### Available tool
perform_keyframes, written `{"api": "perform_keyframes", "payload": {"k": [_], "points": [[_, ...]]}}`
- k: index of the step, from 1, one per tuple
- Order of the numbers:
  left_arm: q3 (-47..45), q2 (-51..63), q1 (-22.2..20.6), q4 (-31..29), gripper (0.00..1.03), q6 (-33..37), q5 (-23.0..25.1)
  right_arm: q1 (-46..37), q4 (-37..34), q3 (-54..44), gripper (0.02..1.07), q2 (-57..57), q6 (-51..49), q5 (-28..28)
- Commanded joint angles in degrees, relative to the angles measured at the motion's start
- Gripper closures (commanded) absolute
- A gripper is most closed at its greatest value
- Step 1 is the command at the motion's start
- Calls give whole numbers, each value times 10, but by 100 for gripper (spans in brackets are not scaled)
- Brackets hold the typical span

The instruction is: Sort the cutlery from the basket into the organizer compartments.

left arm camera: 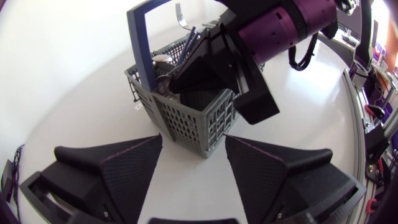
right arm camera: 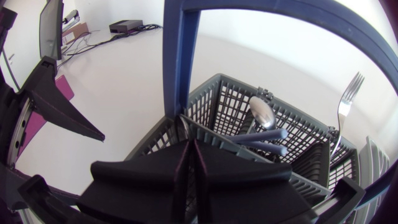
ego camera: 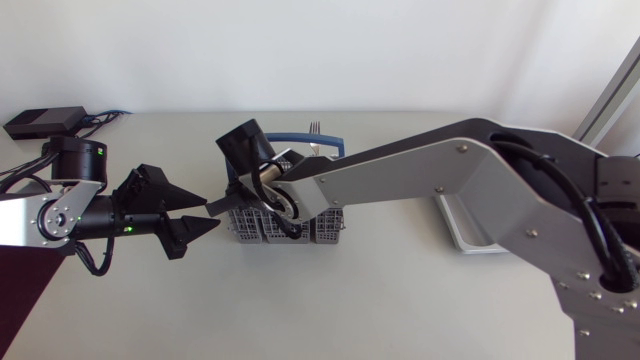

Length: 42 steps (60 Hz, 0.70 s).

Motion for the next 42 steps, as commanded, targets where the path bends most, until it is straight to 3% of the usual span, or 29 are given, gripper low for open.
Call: {"api": "perform_keyframes", "payload": {"k": [1,18,42], "points": [[-14,-6,-3,2,33,9,8,3,-1,-25,101,-16,-6,-6],[-11,-25,-8,-5,33,-2,7,16,5,-63,101,-68,-13,6],[-9,-51,-22,-13,33,-18,4,38,66,-147,101,-149,-50,44]]}}
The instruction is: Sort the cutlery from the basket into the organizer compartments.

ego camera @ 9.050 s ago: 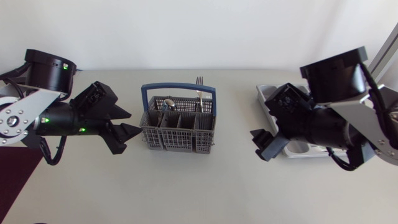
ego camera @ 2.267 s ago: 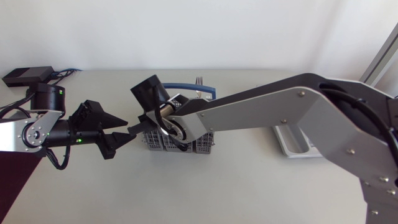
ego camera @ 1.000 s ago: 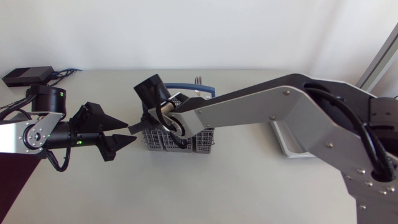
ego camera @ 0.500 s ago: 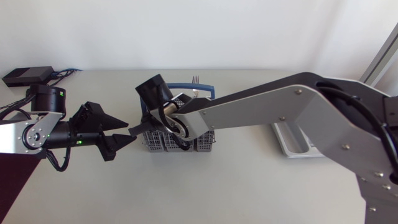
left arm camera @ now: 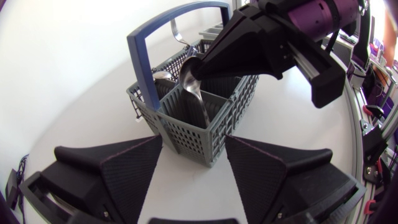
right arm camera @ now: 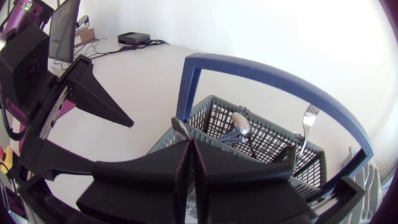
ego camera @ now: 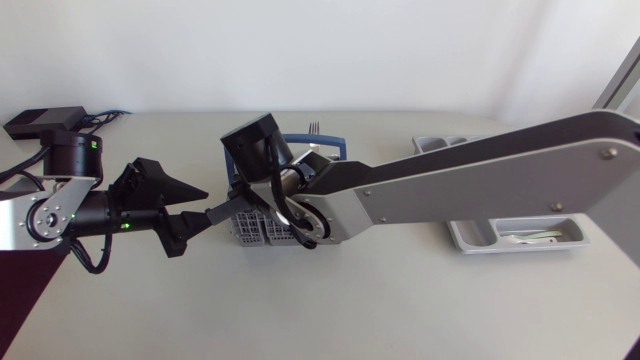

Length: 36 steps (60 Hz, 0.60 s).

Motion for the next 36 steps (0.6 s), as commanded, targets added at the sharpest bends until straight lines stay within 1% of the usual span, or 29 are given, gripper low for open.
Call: {"api": "perform_keyframes", "payload": {"k": [1,15,23,31,36], "points": [[-8,-12,-6,-6,33,-11,4,7,11,-20,101,-22,-14,5],[6,-17,-1,-12,30,-20,5,14,32,-34,101,-62,-43,5],[25,-19,3,-35,29,-21,8,13,32,-34,101,-84,-53,-8],[57,-14,25,-78,27,-21,55,12,25,-34,101,-99,-54,-22],[71,-11,30,-93,27,-21,70,12,14,-29,101,-108,-54,-33]]}}
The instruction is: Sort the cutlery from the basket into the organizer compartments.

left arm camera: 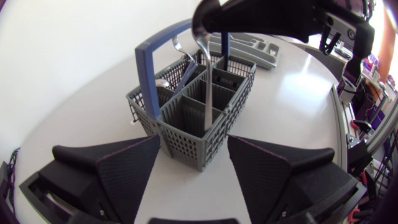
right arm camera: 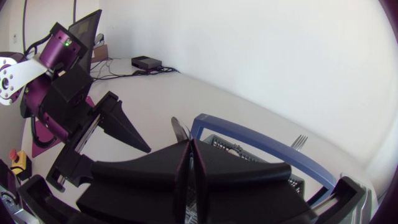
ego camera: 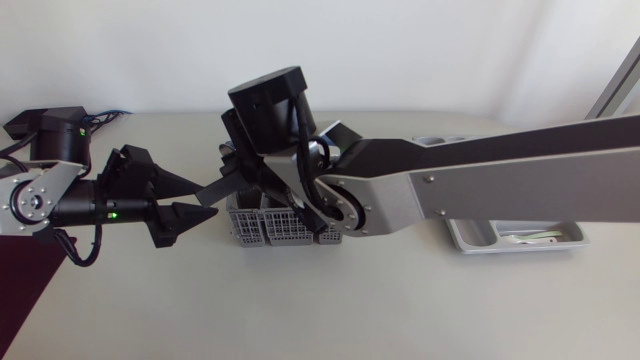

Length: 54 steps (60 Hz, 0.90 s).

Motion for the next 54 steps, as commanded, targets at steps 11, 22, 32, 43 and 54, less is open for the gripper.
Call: {"api": "perform_keyframes", "payload": {"k": [11,22,32,43,54], "points": [[50,0,8,-42,26,-12,53,1,-24,-6,101,-38,-4,-34],[81,-1,10,-97,26,-12,106,-2,-43,-10,101,-63,-1,-61],[97,-2,6,-123,26,-16,131,-4,-54,-19,101,-79,0,-80],[102,-17,4,-141,26,-17,146,-9,-63,-37,101,-101,-1,-96],[103,-29,4,-158,26,-17,149,-14,-89,-58,101,-128,-10,-105]]}}
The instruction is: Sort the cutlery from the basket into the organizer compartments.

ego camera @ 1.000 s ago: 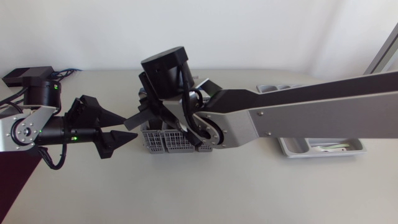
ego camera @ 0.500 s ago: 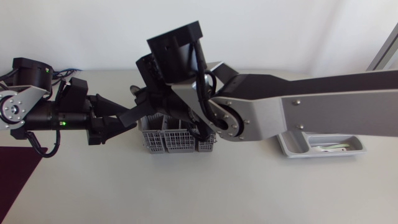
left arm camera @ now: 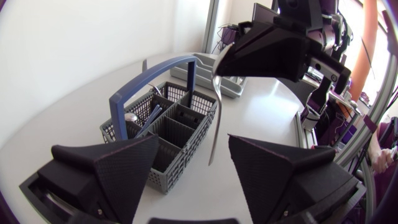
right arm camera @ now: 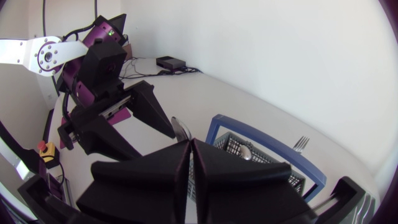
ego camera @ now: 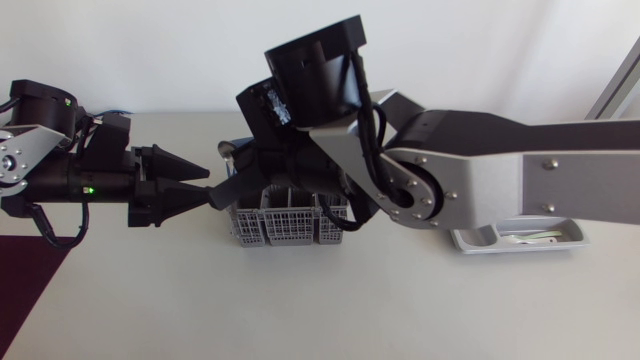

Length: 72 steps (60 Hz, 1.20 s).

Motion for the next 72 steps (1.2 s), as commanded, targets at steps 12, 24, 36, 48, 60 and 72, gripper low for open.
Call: {"api": "perform_keyframes", "payload": {"k": [12,24,36,48,60,72], "points": [[13,-25,-15,-13,26,-13,11,-7,-61,-31,101,-70,-28,-26],[4,-35,-44,-16,26,-13,-45,-26,-140,-46,101,-121,-69,-63],[-9,-40,-61,-17,26,-6,-88,-65,-221,-64,101,-162,-126,-97],[-24,-55,-85,-15,26,0,-126,-135,-306,-69,101,-193,-203,-136],[-26,-60,-104,-13,26,0,-161,-219,-376,-73,101,-212,-299,-176],[-25,-64,-116,-13,26,0,-186,-302,-430,-88,101,-217,-397,-209]]}}
